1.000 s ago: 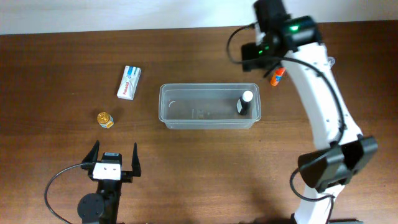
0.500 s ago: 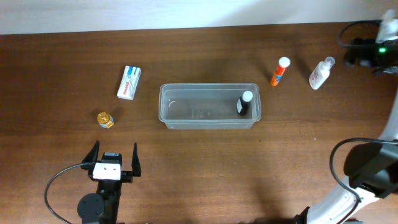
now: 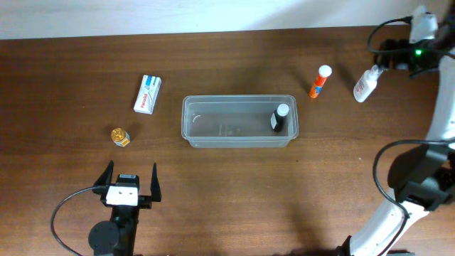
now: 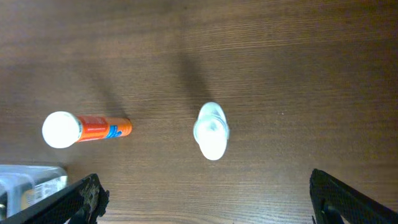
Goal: Pack container
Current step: 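Move the right gripper over the white spray bottle, then lower the right gripper and grasp the white spray bottle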
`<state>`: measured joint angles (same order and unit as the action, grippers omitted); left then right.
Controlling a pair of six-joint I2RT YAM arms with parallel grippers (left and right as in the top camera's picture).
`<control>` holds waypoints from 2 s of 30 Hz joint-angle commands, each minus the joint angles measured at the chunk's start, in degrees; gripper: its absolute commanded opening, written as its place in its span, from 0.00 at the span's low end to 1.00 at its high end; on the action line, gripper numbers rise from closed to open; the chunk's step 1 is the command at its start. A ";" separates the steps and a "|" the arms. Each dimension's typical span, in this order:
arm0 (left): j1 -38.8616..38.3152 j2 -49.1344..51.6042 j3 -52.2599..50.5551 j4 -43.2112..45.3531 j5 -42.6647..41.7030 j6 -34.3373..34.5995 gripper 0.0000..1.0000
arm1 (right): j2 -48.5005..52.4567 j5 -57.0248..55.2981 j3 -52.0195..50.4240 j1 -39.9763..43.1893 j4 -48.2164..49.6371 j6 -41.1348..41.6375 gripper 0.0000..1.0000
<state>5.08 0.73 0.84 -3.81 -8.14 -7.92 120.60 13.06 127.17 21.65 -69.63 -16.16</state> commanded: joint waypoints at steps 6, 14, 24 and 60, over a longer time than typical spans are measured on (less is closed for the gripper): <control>0.39 -0.39 -0.35 -0.07 0.24 -0.92 0.99 | 3.74 -3.28 0.11 -0.68 0.46 -1.20 0.99; 0.39 -0.39 -0.35 -0.07 0.24 -0.94 0.99 | 7.32 -3.28 0.11 -2.29 2.58 -1.22 0.96; 0.39 -0.39 -0.35 -0.07 0.24 -0.92 1.00 | 12.28 -8.46 0.11 -4.17 2.99 -1.22 0.94; 0.39 -0.39 -0.35 -0.07 0.24 -0.92 0.99 | 15.15 -8.44 0.11 -4.02 5.33 -0.94 0.37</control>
<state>5.08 0.73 0.84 -3.81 -8.16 -7.92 134.87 5.13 127.17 17.67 -64.40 -17.78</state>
